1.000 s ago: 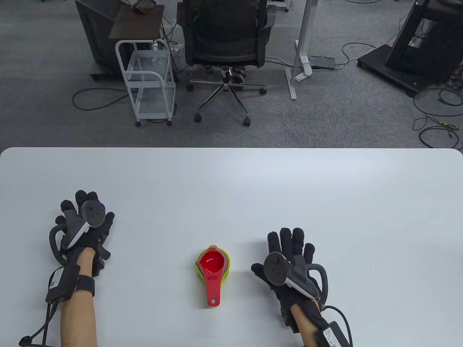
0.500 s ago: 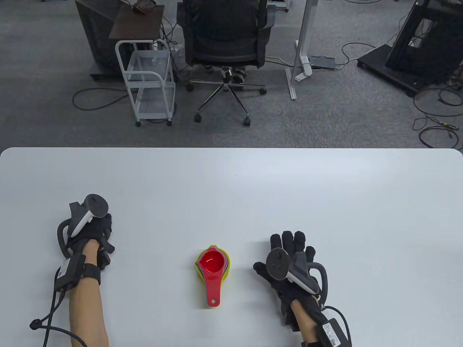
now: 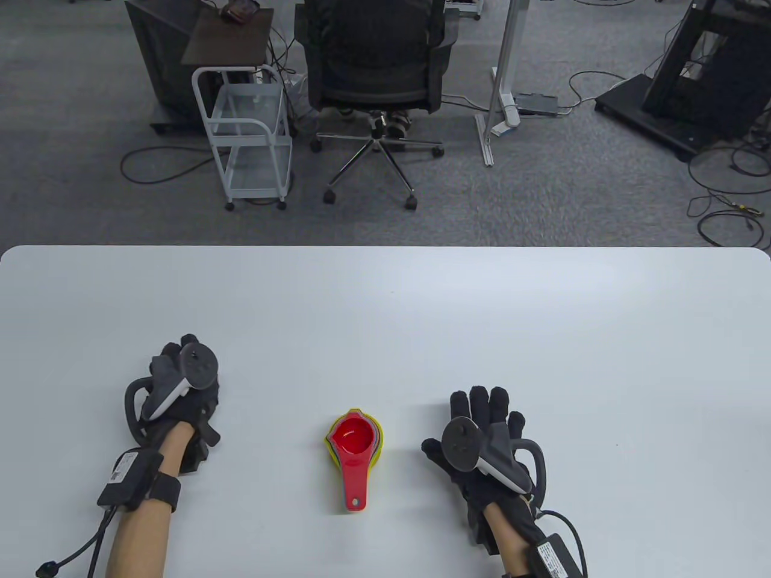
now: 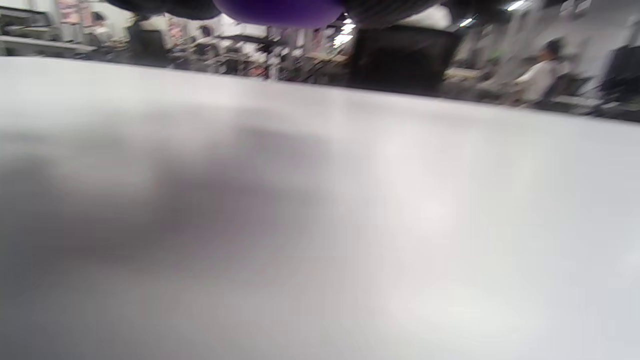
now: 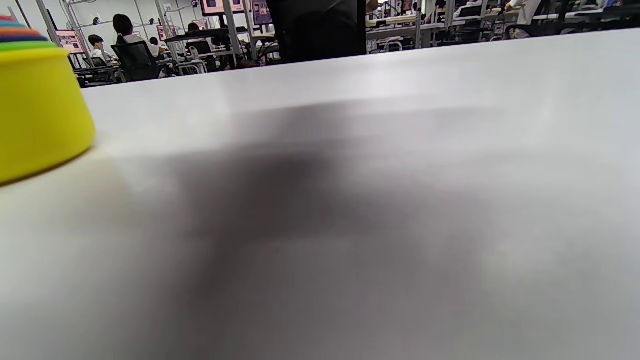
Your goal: Nest plastic measuring cups
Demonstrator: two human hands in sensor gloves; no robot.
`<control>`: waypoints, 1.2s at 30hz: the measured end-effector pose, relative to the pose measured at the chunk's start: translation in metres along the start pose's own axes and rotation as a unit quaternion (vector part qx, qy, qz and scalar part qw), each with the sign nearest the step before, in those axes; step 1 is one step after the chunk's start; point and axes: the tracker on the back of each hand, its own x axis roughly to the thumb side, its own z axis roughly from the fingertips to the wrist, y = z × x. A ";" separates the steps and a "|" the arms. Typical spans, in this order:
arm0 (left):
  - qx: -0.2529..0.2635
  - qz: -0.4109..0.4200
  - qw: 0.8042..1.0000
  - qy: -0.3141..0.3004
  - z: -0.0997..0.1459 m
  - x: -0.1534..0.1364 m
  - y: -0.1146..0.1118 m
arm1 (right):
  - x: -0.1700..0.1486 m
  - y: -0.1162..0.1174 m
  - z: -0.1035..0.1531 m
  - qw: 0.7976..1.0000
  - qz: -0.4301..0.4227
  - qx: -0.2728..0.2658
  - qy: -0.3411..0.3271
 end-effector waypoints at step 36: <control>-0.065 0.048 0.993 -0.088 0.104 0.221 -0.031 | -0.002 0.003 0.008 0.998 -0.031 0.051 0.025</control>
